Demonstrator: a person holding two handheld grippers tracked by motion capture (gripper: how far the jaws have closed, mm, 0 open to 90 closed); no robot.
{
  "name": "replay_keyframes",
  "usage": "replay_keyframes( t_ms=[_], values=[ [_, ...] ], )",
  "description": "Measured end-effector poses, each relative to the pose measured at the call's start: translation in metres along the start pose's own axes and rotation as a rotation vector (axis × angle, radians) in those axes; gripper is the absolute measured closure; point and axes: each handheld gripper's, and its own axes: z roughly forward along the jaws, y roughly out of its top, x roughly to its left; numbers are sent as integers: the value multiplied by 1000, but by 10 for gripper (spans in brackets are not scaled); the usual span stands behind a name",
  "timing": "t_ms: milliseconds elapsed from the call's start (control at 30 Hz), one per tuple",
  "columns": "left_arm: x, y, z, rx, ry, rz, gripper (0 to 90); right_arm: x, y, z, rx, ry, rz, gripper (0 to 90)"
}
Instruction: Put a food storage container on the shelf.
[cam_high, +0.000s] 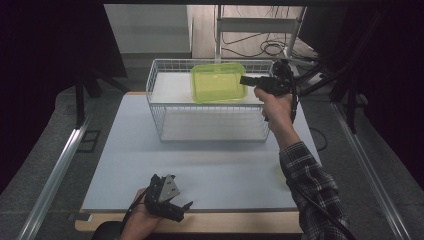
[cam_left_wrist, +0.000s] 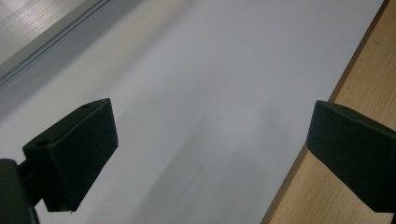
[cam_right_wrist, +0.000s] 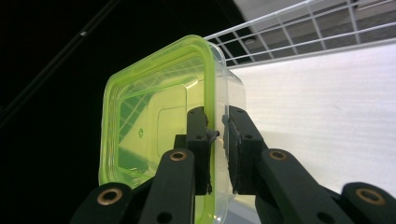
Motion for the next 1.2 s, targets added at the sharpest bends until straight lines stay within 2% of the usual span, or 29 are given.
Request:
replay_keyframes(
  t_ms=[100, 233, 433, 567, 767, 867, 1033, 1200],
  values=[
    [0, 0, 0, 0, -1, 0, 20, -2, 1, 4, -4, -15, 6, 796],
    [0, 0, 0, 3, -1, 4, 20, -4, 2, 10, -7, -62, 11, 795],
    [0, 0, 0, 6, -2, 6, 20, -9, 1, 15, -5, -79, 12, 767],
    [0, 0, 1, 9, -2, 6, 20, -5, 1, 17, 2, -153, -44, 709],
    [-1, 0, 1, 9, -3, 4, 20, -5, 1, 21, 20, -194, -100, 649],
    [-1, 0, 1, 14, -4, 9, 20, -5, 2, 23, 30, -197, -114, 598],
    [0, 0, 1, 14, -4, 9, 20, -4, 4, 24, 35, -232, -160, 496],
    [1, -1, 0, 12, -5, 7, 20, 0, 3, 18, 29, -218, -201, 394]
  ],
)
